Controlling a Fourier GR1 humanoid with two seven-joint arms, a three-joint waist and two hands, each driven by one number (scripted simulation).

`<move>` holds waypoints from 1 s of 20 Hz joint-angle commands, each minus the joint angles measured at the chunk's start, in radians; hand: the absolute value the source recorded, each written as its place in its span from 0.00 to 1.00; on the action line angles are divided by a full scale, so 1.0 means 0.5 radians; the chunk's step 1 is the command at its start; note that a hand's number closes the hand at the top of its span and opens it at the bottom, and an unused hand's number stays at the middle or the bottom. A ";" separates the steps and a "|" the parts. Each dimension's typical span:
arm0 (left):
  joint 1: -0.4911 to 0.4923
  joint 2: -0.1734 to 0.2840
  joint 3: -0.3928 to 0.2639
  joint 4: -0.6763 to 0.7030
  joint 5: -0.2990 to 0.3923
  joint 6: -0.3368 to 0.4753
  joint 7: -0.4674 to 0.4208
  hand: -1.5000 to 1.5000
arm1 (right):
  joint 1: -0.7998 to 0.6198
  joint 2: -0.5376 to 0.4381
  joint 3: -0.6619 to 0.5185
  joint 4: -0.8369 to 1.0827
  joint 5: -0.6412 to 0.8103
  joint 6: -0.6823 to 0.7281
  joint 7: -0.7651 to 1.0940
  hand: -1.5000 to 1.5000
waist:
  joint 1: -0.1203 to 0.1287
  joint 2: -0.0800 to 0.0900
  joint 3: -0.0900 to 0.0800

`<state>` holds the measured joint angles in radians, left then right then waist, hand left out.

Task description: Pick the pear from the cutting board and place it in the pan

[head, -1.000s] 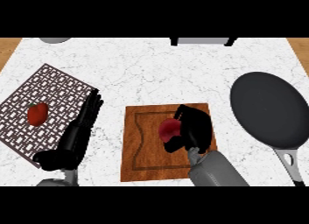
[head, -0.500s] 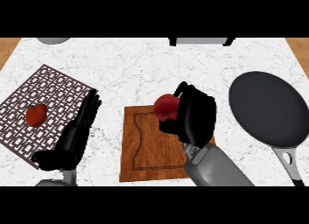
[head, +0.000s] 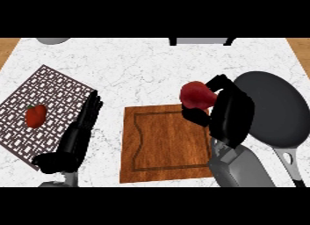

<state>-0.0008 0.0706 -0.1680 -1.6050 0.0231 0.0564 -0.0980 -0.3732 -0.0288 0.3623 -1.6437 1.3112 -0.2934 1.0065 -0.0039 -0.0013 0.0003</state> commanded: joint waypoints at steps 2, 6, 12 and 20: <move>-0.049 -0.075 -0.006 0.103 -0.039 0.061 -0.015 0.50 | 0.130 -0.033 -0.253 -0.011 -0.061 -0.281 -0.020 1.00 | -0.002 0.005 0.000; -0.053 -0.003 0.037 0.088 -0.004 -0.032 -0.046 0.50 | 0.160 -0.246 -0.513 0.191 -0.206 -0.470 -0.300 1.00 | 0.008 0.007 0.000; -0.081 0.024 0.064 -0.015 -0.005 -0.028 0.053 0.50 | 0.137 -0.481 -0.753 0.532 -0.111 -0.743 -0.507 1.00 | 0.019 0.007 0.001; -0.023 -0.108 -0.050 0.106 -0.082 0.006 -0.112 0.50 | -0.179 -0.695 -1.097 1.269 -0.766 -1.216 -1.125 1.00 | 0.041 0.015 0.002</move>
<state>-0.0311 0.0477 -0.1653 -1.5773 0.0034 0.0496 -0.1023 -0.3878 -0.3270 -0.1180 -1.1834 1.0431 -0.8019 0.5651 0.0106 0.0044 0.0013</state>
